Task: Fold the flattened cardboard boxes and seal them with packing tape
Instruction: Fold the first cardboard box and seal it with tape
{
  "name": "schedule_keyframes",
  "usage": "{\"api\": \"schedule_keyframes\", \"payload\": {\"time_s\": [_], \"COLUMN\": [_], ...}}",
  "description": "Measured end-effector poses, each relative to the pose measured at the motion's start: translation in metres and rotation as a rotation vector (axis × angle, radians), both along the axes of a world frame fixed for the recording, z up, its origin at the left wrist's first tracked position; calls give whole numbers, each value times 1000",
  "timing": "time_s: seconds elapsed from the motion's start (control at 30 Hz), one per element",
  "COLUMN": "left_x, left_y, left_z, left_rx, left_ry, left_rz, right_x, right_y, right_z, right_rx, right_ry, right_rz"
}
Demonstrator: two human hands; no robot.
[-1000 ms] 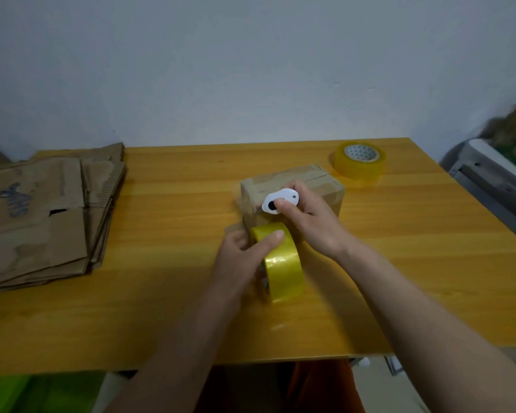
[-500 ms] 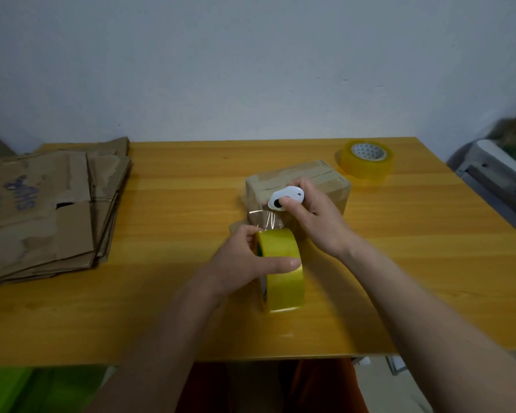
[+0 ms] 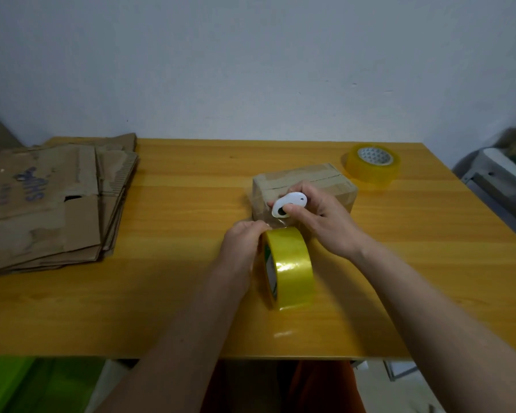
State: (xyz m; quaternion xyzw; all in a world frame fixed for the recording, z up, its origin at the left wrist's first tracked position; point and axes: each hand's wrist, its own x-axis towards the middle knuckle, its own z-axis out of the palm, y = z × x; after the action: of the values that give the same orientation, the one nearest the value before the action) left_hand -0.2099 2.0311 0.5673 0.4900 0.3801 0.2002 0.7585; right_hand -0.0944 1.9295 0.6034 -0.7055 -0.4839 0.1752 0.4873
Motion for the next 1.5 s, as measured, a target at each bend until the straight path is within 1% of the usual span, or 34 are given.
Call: {"api": "schedule_keyframes", "payload": {"time_s": [0.1, 0.27, 0.37, 0.5, 0.53, 0.57, 0.67, 0.73, 0.87, 0.97, 1.1, 1.17, 1.23, 1.27, 1.33, 1.37, 1.4, 1.43, 1.5], "left_x": [1, 2, 1, 2, 3, 3, 2, 3, 5, 5, 4, 4, 3, 3, 1, 1, 1, 1, 0], "left_y": [0, -1, -2, -2, -2, -2, -2, -2, -1, -1, -5, -6, -8, -9, -10, -11, -10, -10, -8], "left_z": [1, -4, -4, -3, -3, -4, -7, -8, -8, -8, -5, -2, 3, 4, 6, 7, 6, 5, 5], "left_rx": [12, 74, 126, 161, 162, 162, 160, 150, 135, 139, 107, 72, 49, 54, 78, 84, 89, 92, 102], "left_ry": [-12, 1, -1, -20, -26, -32, -42, -40, -47, -62, -75, -90, -105, -108, -95, -90, -79, -69, -58], "left_rz": [4, 30, 29, 22, 18, 15, 13, 26, 57, 75, 98, 102, 85, 73, 62, 62, 60, 53, 34], "right_x": [2, 3, 2, 1, 2, 2, 6, 9, 18, 28, 34, 28, 22, 22, 23, 23, 23, 21, 13], "right_y": [-2, -4, -5, -7, -8, -9, -12, -13, -22, -32, -50, -61, -65, -65, -63, -62, -62, -61, -54], "right_z": [5, 7, 7, 4, 3, 3, 3, 3, 2, 0, -9, -18, -32, -39, -51, -55, -56, -54, -35], "right_rx": [-19, -53, -73, -62, -57, -51, -47, -54, -63, -61, -41, -35, -125, -227, -530, -666, -715, -653, -335], "right_ry": [-20, -114, -245, -499, -531, -524, -386, -350, -358, -325, -404, -389, -373, -351, -319, -350, -404, -485, -665], "right_rz": [25, 39, 38, 75, 80, 79, 55, 34, -6, -58, -186, -265, -307, -303, -283, -292, -323, -375, -461]}}
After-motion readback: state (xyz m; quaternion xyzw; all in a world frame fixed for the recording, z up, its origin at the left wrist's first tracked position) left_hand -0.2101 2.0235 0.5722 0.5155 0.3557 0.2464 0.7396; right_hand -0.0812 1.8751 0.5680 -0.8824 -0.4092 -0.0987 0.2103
